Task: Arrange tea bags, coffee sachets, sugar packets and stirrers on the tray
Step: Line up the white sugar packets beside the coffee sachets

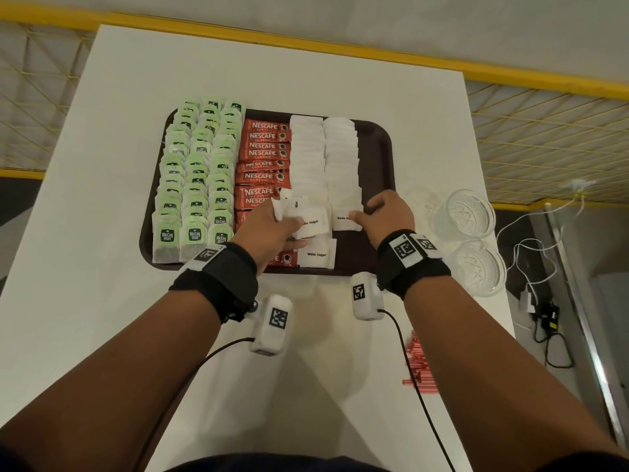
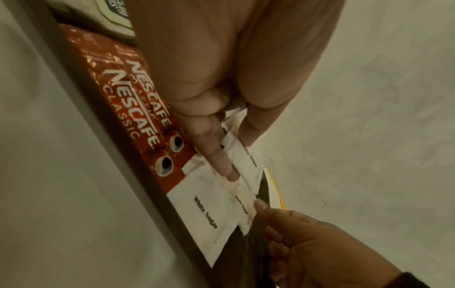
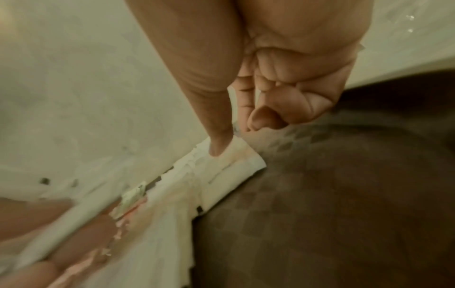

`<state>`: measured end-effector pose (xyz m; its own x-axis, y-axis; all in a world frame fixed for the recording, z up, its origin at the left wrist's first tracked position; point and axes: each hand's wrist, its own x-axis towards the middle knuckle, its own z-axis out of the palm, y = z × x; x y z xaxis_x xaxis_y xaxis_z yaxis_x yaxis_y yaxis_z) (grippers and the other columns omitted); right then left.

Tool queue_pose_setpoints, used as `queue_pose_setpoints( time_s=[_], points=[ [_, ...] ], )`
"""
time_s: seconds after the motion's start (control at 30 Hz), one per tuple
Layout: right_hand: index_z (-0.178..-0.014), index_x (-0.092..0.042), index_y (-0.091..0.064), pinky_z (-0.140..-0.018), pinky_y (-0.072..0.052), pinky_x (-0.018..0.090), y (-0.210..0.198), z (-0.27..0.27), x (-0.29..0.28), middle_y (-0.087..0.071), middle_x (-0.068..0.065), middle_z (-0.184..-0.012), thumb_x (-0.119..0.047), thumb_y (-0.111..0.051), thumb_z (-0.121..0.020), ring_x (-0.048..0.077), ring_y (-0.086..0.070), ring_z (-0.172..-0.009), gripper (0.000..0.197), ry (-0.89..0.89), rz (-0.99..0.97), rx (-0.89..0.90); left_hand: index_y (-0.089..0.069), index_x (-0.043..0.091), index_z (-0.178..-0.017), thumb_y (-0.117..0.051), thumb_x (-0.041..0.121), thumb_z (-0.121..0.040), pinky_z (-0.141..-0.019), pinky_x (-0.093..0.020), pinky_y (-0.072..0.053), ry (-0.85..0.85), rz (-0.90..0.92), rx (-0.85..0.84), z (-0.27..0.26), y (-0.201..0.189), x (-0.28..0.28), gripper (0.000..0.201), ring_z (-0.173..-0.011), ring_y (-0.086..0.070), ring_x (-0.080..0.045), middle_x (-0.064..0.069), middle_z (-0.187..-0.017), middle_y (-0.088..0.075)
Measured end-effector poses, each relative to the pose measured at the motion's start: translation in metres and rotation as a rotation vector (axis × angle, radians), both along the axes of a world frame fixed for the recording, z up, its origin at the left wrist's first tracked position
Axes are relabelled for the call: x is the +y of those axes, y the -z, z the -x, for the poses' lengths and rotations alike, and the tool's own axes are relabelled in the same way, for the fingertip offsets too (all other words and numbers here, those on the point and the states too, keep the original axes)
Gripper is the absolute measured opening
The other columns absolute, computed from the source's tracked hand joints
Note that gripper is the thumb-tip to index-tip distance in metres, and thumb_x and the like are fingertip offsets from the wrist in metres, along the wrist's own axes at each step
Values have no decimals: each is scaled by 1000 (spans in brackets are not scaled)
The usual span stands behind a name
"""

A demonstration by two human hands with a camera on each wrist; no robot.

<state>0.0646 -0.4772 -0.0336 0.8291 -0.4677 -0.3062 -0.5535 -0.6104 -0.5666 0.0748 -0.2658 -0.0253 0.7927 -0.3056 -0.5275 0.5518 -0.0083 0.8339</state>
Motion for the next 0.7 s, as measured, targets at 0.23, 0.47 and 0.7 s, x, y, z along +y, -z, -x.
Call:
queue_pose_setpoints(
  time_s=[0.23,0.47,0.7],
  points=[
    [-94,-16,-64,-59,-49,19,-32,21,22,-70,1,-85,-31,-71,-87,9,-63,-68,18,-190,-422,27,-52,11,-132,-62,7,-94,-88,-41,-58,23,21,-31,2,-3,-9,40,-108,-68,-25,-7,-123,-67],
    [-85,-17,-63,-59,-50,27,-8,25,-10,-67,5,-76,-22,-70,-89,9,-58,-56,9,46,-342,-27,-54,11,-133,-47,12,-103,-85,-34,-59,11,3,-15,2,-5,0,31,-96,-73,-24,-9,-117,-70],
    [-77,-20,-59,-56,-49,28,5,18,-7,-64,1,-66,-23,-74,-84,12,-58,-51,17,-7,-176,80,-52,10,-131,-53,12,-100,-74,-28,-61,71,-58,-41,3,-5,1,31,-91,-74,-23,-9,-112,-72]
  ],
)
